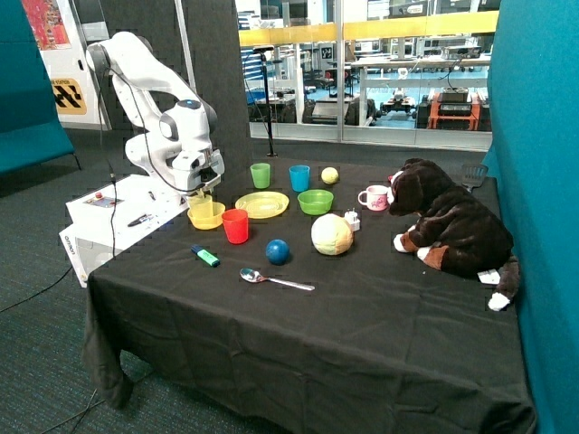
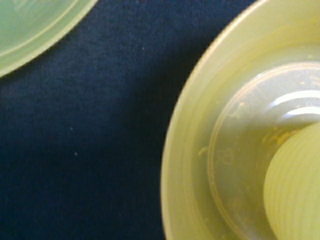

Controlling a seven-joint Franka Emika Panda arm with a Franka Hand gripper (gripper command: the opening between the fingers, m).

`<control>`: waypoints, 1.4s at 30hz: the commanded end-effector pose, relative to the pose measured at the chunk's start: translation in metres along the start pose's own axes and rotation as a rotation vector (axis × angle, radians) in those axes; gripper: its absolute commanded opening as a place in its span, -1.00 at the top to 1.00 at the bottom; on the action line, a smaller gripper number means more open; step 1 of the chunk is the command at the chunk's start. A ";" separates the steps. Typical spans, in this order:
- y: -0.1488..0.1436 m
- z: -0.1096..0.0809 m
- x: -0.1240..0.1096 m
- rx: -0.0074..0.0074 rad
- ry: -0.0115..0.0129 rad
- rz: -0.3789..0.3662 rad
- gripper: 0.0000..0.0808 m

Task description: Match the cups with the appropriate bowls

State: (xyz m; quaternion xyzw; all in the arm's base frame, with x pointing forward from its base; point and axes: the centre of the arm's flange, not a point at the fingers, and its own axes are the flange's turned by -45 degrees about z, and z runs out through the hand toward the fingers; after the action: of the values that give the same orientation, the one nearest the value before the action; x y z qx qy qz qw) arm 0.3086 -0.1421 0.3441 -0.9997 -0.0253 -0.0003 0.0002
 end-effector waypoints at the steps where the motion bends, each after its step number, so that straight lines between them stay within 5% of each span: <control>1: 0.002 -0.001 0.000 -0.0005 -0.0006 -0.004 -0.15; 11: -0.005 -0.013 0.007 -0.0005 -0.0006 -0.029 -0.01; 19: -0.025 -0.051 0.030 -0.0004 -0.0006 -0.098 0.08; 28: -0.082 -0.076 0.052 -0.0004 -0.0007 -0.250 0.07; 42: -0.184 -0.064 0.044 -0.0003 -0.0007 -0.454 0.11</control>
State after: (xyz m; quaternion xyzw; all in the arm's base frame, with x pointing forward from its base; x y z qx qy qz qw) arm 0.3483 -0.0035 0.4108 -0.9796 -0.2010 0.0027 0.0010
